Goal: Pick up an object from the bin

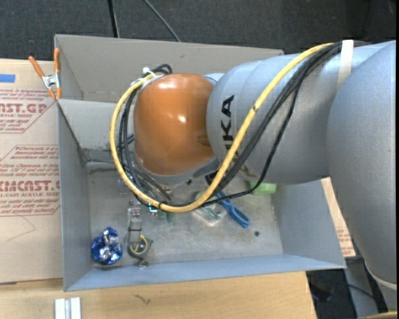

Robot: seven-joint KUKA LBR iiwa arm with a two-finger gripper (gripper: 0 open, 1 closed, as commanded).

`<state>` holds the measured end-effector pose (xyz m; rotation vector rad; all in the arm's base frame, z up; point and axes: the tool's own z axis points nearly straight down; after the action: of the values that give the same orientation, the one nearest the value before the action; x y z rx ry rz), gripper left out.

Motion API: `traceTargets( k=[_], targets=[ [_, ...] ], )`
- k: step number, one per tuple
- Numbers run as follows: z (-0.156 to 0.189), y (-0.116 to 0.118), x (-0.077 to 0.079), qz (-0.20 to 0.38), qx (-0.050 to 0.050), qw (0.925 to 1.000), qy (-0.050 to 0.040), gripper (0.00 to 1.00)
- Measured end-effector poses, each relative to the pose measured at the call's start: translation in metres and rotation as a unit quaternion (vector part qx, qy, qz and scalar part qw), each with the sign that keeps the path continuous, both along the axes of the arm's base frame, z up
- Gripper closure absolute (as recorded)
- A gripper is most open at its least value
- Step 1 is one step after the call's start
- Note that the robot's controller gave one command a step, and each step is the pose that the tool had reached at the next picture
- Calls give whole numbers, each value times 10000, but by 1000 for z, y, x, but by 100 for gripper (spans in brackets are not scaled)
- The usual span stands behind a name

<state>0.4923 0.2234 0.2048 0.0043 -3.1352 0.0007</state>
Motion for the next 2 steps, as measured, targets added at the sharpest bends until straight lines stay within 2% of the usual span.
traceTargets(
  k=[1,2],
  targets=[
    [-123,0,20,733,-4,9973,1,0],
    [-135,24,9,2258,7,9742,-17,0]
  ],
)
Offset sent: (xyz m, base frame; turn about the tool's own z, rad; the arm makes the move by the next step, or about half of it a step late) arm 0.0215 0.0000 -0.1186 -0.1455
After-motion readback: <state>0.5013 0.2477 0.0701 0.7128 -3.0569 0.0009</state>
